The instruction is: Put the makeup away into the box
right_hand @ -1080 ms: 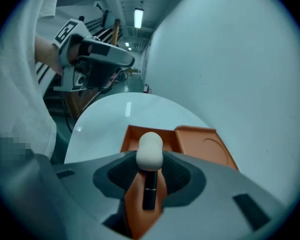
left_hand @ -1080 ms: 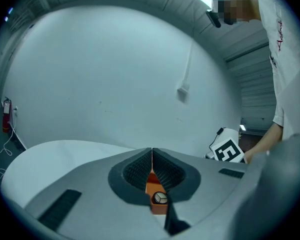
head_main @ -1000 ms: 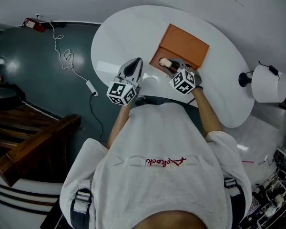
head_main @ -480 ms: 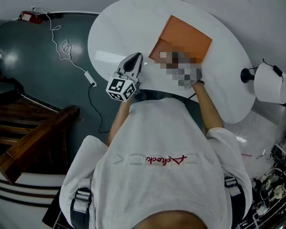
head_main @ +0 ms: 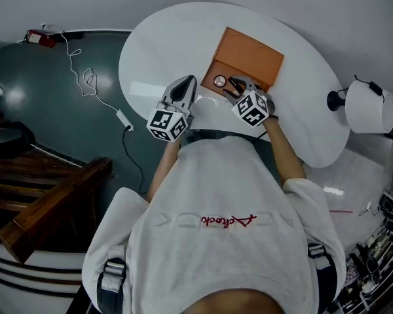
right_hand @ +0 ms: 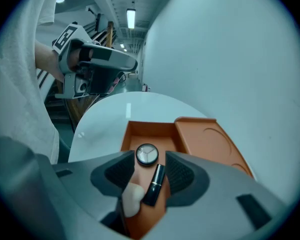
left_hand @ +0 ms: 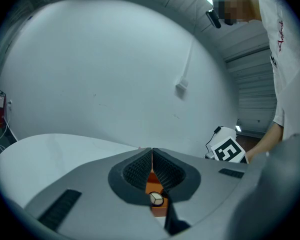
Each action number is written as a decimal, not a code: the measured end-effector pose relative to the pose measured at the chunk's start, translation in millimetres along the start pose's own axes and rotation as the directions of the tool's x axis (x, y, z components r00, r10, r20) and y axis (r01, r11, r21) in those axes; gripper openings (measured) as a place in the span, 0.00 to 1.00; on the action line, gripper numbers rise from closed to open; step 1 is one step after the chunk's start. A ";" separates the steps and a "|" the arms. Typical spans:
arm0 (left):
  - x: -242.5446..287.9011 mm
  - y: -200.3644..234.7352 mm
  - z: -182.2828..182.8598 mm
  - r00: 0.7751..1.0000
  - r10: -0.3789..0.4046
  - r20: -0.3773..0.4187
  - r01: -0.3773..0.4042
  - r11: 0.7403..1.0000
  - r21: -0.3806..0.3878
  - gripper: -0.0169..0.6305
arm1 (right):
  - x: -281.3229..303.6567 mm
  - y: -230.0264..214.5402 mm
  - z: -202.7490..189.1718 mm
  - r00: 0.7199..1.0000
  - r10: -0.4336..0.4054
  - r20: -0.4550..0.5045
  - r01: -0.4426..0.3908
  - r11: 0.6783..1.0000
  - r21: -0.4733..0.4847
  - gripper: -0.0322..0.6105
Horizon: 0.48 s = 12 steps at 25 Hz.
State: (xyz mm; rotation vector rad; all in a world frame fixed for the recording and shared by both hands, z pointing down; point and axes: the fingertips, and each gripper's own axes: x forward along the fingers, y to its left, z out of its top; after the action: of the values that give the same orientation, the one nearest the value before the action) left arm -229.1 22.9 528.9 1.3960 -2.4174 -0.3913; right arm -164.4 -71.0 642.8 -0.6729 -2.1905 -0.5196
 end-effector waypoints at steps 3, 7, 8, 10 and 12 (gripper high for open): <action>5.4 -4.0 3.4 1.000 -0.026 -0.002 0.026 1.000 0.009 0.05 | -5.5 -7.0 1.0 0.999 -0.046 0.005 0.046 0.999 0.017 0.27; 13.4 -8.3 8.5 0.998 -0.062 -0.005 0.062 0.998 0.025 0.05 | -12.5 -16.9 -0.1 0.994 -0.106 0.010 0.105 0.993 0.049 0.10; 15.0 -9.6 9.4 0.998 -0.070 -0.007 0.070 0.997 0.029 0.05 | -14.0 -17.9 -1.0 0.993 -0.113 0.010 0.113 0.992 0.059 0.09; 17.2 -11.8 11.6 0.996 -0.087 -0.011 0.087 0.996 0.037 0.05 | -17.1 -19.9 -1.8 0.991 -0.130 0.010 0.129 0.988 0.082 0.09; 18.9 -14.7 13.7 0.995 -0.103 -0.015 0.104 0.994 0.046 0.05 | -21.7 -23.6 -1.0 0.988 -0.155 0.019 0.151 0.981 0.125 0.09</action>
State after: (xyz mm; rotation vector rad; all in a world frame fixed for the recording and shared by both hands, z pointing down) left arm -232.0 0.3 513.3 1.5439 -2.3647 -0.3520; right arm -166.1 -96.4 623.2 -0.4513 -2.2922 -0.4507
